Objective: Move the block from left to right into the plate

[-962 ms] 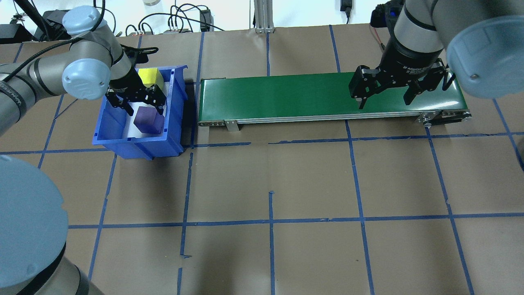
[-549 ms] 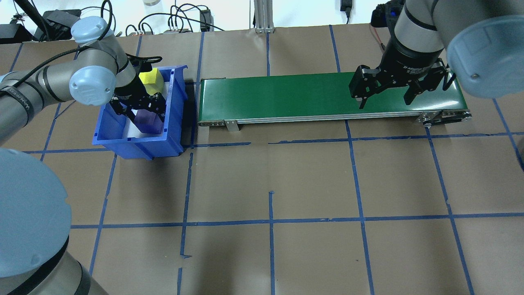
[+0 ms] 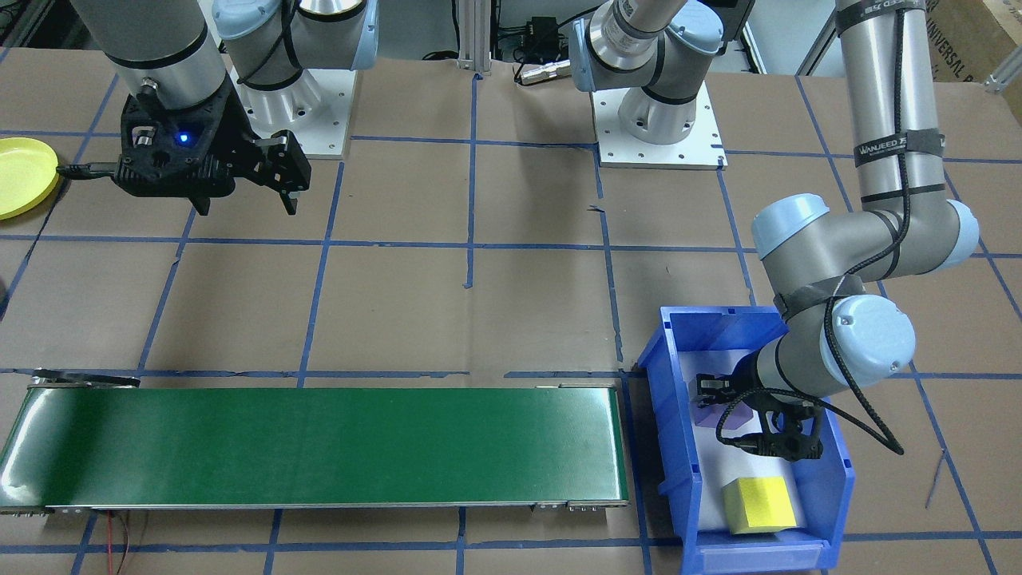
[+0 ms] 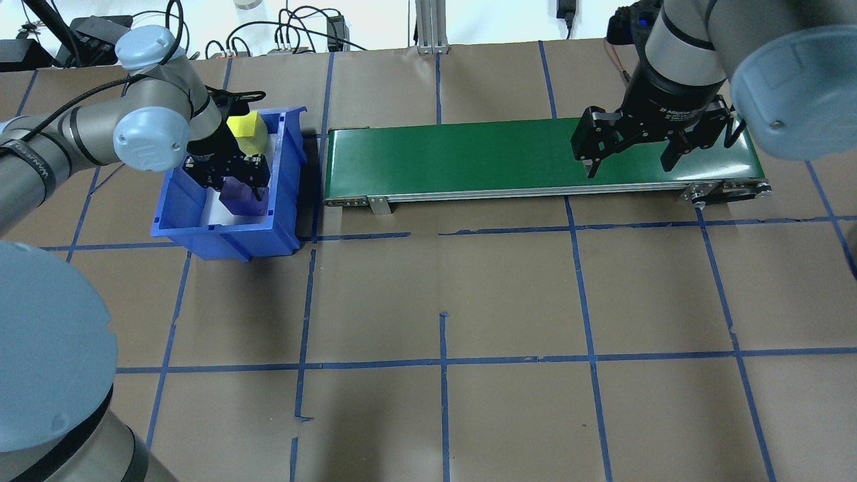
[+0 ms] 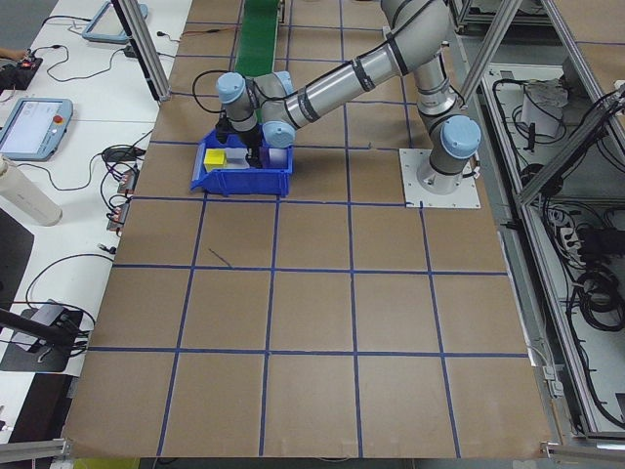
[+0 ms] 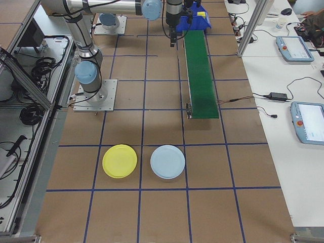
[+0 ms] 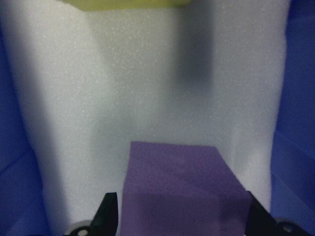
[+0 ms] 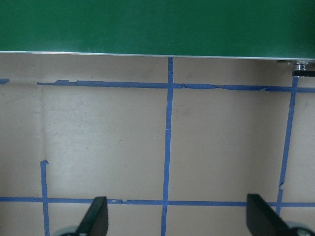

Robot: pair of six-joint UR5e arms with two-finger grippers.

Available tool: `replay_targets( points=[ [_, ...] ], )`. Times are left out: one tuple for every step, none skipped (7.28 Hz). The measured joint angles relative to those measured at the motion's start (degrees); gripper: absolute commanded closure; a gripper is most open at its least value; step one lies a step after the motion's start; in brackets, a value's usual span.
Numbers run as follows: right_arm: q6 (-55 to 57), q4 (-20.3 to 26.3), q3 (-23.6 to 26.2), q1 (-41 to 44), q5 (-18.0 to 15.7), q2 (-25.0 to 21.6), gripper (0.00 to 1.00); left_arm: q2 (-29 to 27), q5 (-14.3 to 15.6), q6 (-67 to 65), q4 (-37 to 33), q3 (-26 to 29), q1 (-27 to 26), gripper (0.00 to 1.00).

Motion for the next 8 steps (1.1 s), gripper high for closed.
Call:
replay_targets(
  points=[
    [0.0, 0.0, 0.0, 0.0, 0.0, 0.0, 0.00, 1.6, 0.0, 0.4, -0.2, 0.4, 0.0, 0.66],
    [0.0, 0.0, 0.0, 0.0, 0.0, 0.0, 0.00, 3.9, 0.1, 0.5, -0.5, 0.8, -0.1, 0.66],
    [0.0, 0.1, 0.0, 0.0, 0.0, 0.0, 0.00, 6.5, 0.1, -0.1, -0.6, 1.3, -0.3, 0.67],
    [0.0, 0.1, 0.0, 0.0, 0.0, 0.0, 0.00, 8.5, 0.1, -1.6, -0.8, 1.9, -1.4, 0.76],
    [0.0, 0.1, 0.0, 0.0, 0.1, 0.0, 0.00, 9.7, 0.4, -4.0, -1.2, 3.0, -3.9, 0.75],
    [0.0, 0.1, 0.0, 0.0, 0.1, 0.0, 0.00, 9.4, 1.3, -6.5, -2.2, 5.2, -7.1, 0.75],
    [0.0, 0.0, 0.0, 0.0, 0.0, 0.0, 0.00, 8.1, 2.2, -10.1, -3.3, 8.3, -10.3, 0.76],
    [0.0, 0.0, 0.0, 0.0, 0.0, 0.0, 0.00, 5.8, 2.6, -13.4, -3.8, 11.3, -13.5, 0.76]
  ],
)
